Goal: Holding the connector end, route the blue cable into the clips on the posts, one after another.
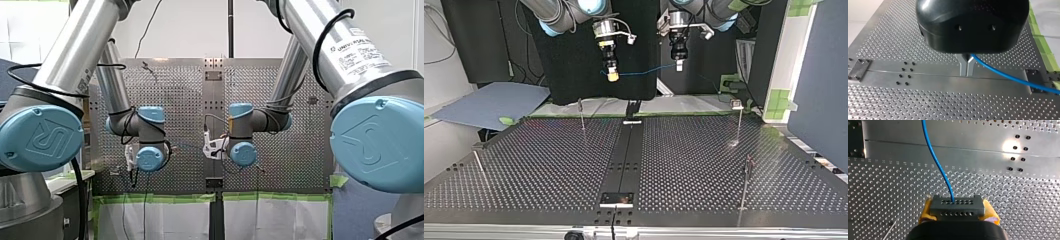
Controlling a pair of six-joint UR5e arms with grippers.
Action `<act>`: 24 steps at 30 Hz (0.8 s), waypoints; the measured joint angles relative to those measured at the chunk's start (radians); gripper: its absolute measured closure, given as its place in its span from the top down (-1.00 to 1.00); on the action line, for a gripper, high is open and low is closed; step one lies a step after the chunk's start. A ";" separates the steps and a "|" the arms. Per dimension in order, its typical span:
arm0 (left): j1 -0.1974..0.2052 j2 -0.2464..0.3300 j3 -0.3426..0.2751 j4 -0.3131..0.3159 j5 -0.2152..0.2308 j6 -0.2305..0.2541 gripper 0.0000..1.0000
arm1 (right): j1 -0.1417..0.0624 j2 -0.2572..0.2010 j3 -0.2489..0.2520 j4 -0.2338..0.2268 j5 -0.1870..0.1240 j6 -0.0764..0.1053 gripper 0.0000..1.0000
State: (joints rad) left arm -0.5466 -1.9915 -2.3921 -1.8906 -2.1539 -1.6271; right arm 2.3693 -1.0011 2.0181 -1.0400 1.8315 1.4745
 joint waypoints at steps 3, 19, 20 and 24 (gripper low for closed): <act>0.002 -0.009 -0.001 0.000 -0.002 0.001 -1.00 | 0.000 0.000 0.000 0.001 -0.001 0.000 -1.00; 0.003 -0.017 -0.002 -0.001 -0.004 0.001 -1.00 | 0.000 0.000 0.000 0.001 -0.001 0.000 -1.00; 0.003 -0.017 -0.002 -0.001 -0.004 0.001 -1.00 | 0.000 0.000 0.000 0.001 -0.001 0.000 -1.00; 0.003 -0.017 -0.002 -0.001 -0.004 0.001 -1.00 | 0.001 0.001 0.000 0.002 -0.001 0.001 -1.00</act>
State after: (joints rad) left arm -0.5434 -2.0084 -2.3942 -1.8916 -2.1575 -1.6260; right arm 2.3698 -1.0005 2.0182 -1.0381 1.8308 1.4751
